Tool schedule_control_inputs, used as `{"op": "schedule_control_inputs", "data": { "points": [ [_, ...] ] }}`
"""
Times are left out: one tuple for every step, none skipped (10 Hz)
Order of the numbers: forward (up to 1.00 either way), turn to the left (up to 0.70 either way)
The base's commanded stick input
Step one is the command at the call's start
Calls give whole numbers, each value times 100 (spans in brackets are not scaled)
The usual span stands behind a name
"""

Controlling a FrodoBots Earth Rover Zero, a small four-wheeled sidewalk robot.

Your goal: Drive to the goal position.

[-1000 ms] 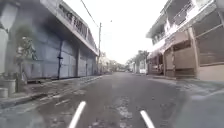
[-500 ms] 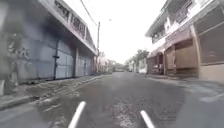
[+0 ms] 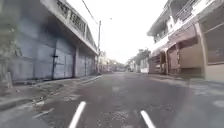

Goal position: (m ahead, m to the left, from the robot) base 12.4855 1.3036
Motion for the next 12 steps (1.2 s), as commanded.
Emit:
{"op": "schedule_control_inputs", "data": {
  "points": [
    [70,0],
    [70,0],
    [70,0],
    [70,0],
    [70,0],
    [70,0],
    [70,0],
    [70,0],
    [70,0],
    [70,-1],
    [70,-7],
    [70,-35]
  ]
}}
